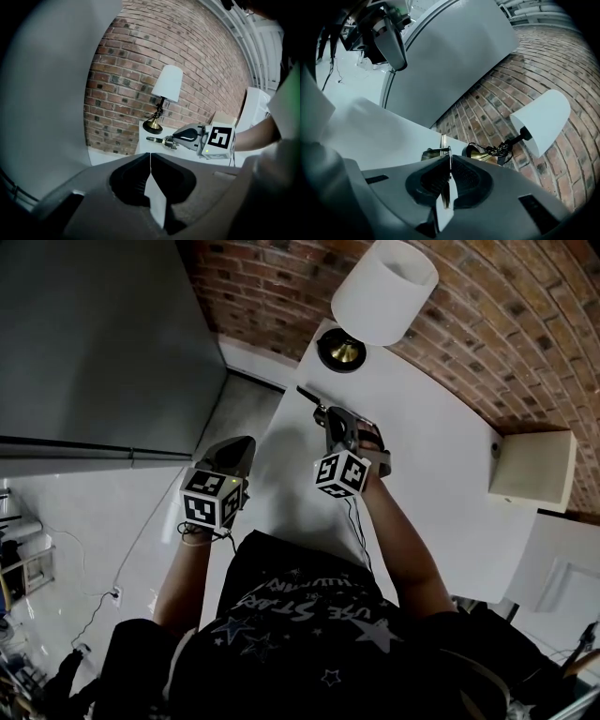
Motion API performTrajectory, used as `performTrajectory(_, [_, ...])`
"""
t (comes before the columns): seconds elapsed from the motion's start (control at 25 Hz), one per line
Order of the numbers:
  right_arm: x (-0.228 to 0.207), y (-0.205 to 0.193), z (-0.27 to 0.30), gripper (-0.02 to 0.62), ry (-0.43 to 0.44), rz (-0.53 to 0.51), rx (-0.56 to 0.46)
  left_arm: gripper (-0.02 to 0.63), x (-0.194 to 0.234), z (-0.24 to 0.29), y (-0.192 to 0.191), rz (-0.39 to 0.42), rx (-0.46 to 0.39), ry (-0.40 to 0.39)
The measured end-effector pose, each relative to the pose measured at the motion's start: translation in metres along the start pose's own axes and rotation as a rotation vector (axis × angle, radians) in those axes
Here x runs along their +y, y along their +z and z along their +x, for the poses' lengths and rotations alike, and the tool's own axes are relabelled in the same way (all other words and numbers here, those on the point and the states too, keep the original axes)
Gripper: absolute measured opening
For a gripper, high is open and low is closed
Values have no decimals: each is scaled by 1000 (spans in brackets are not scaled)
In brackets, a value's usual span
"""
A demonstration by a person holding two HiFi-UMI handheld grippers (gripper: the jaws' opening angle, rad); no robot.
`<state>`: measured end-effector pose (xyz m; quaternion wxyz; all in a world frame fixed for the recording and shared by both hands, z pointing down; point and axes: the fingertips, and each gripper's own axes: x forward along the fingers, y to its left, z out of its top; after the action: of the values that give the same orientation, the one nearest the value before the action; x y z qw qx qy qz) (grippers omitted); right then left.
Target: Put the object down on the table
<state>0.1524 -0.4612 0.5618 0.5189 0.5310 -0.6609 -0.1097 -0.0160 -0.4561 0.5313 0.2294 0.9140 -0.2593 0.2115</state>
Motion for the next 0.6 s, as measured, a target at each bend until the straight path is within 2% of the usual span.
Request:
performTrajectory(0.4, [-1,2,29,14,-4,-67,1,21,15,14,3,-8,13,8])
performTrajectory(0.6, [4,1,35,14,11,-68,12,21,15,17,4,-8,14,3])
